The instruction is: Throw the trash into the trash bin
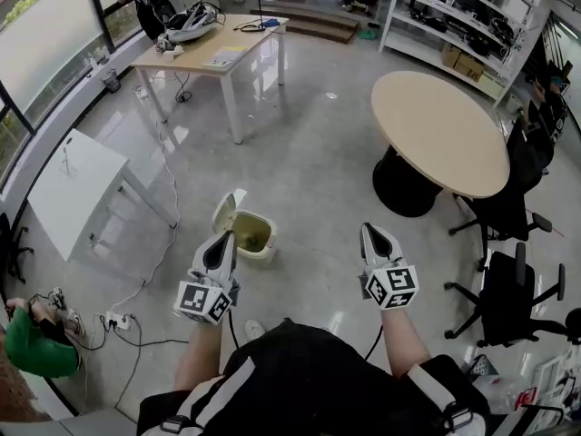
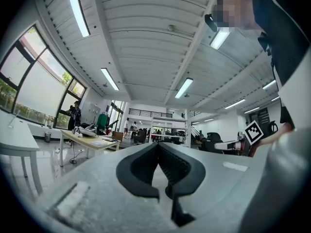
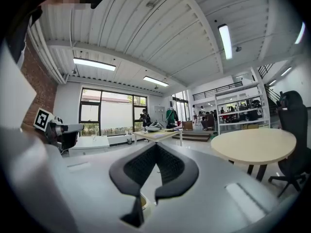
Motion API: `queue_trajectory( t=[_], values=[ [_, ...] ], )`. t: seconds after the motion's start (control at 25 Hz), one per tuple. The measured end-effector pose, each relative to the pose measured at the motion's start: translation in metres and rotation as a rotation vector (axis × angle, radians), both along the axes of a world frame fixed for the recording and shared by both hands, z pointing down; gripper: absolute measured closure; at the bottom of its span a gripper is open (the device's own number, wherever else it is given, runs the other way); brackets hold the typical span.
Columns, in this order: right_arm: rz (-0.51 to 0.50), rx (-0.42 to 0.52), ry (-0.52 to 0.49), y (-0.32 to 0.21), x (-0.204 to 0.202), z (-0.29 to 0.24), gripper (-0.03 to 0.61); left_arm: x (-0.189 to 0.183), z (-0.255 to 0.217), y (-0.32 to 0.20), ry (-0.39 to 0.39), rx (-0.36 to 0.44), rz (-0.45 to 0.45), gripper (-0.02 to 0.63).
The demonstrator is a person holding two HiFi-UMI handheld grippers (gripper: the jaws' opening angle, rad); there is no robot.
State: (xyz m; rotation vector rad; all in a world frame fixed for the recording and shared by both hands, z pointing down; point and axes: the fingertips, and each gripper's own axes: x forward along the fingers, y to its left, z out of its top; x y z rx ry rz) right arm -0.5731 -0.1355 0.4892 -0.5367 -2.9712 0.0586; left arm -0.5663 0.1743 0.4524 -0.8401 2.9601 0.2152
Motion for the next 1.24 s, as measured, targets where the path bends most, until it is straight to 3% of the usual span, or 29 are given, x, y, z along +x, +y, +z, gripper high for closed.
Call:
queue_trajectory(
  t=[0.16, 0.32, 0.56, 1.24],
  values=[
    [0.043, -0.041, -0.021, -0.027, 0.012, -0.001, 0.574, 0.001, 0.005, -0.013, 0.004, -0.033, 0.013, 0.614],
    [0.067, -0.065, -0.02, -0.037, 0.025, 0.007, 0.575, -0.001, 0.002, -0.019, 0.004, 0.005, 0.025, 0.614],
    [0.07, -0.059, -0.017, -0.033, 0.02, 0.01, 0.575, -0.007, 0.002, -0.019, -0.002, 0.007, 0.03, 0.614],
    [0.022, -0.037, -0.009, 0.001, -0.006, 0.009, 0.575, -0.014, 0.009, 0.027, 0.022, 0.068, -0.067, 0.614]
  ],
)
